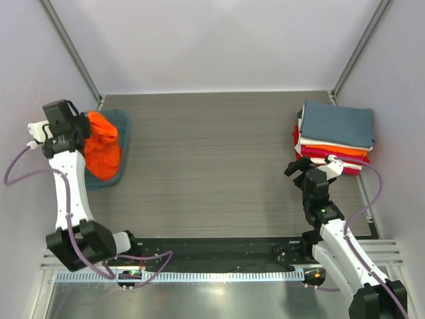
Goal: Fold and stack the t-shirts
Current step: Grab the tshirt from the pile, then move the tshirt to the center of the board
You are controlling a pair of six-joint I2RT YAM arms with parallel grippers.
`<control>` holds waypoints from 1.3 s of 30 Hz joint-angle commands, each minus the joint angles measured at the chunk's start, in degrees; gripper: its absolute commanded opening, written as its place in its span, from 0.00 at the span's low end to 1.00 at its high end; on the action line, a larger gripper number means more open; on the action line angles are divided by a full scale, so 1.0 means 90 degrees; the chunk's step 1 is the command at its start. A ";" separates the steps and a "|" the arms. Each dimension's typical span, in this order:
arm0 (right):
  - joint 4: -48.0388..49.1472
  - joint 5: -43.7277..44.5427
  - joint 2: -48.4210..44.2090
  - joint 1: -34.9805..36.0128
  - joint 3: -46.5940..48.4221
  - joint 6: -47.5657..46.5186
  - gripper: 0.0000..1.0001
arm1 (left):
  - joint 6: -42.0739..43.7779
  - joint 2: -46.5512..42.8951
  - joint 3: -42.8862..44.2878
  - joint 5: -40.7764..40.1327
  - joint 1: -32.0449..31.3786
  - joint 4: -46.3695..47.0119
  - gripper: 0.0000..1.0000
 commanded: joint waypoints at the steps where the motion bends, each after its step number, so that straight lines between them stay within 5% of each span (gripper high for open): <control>1: 0.0176 0.0078 -0.0033 0.0005 0.0052 0.0044 1.00 | -0.0990 -0.0593 -0.0339 0.1239 -0.0252 0.1365 0.00; 7: 0.0176 0.0098 0.0025 0.0005 0.0091 0.0064 1.00 | -0.1050 -0.0848 0.1104 0.0988 -0.2105 0.1611 0.00; 11: 0.0147 0.0147 0.0016 0.0005 0.0091 0.0064 1.00 | -0.0786 -0.0517 0.2033 0.0391 -0.4376 0.2080 0.00; 15: 0.0147 0.0166 0.0016 0.0005 0.0091 0.0074 1.00 | -0.0610 -0.0106 0.2347 0.0253 -0.5915 0.2763 0.01; 19: 0.0147 0.0166 0.0006 -0.0005 0.0091 0.0083 1.00 | -0.0337 -0.0290 0.1212 -0.0009 -0.6190 0.2774 0.08; 22: 0.0147 0.0186 -0.0082 0.0005 0.0062 0.0084 1.00 | -0.0629 -0.1031 -0.0207 -0.0829 -0.6161 0.2355 0.26; 23: 0.0147 0.0176 -0.0101 0.0005 0.0052 0.0084 1.00 | -0.0562 -0.1265 -0.1207 -0.1043 -0.6142 0.2277 0.67; 25: 0.0147 0.0041 -0.0179 0.0005 0.0032 0.0045 1.00 | -0.0338 -0.1803 -0.1908 -0.1668 -0.6132 0.1722 0.99; 28: 0.0176 -0.0194 -0.0307 0.0005 -0.0036 -0.0043 1.00 | 0.0393 -0.2281 -0.2953 -0.2081 -0.6132 0.1212 1.00; 32: 0.0469 -0.0613 -0.0288 0.0005 -0.0105 -0.0228 0.95 | 0.1858 -0.2255 -0.3541 -0.1243 -0.6228 0.1767 1.00; 39: 0.0528 -0.0644 0.0220 0.0005 0.0061 -0.0258 0.89 | 0.3978 -0.0323 -0.2245 -0.1084 -0.7614 0.1818 1.00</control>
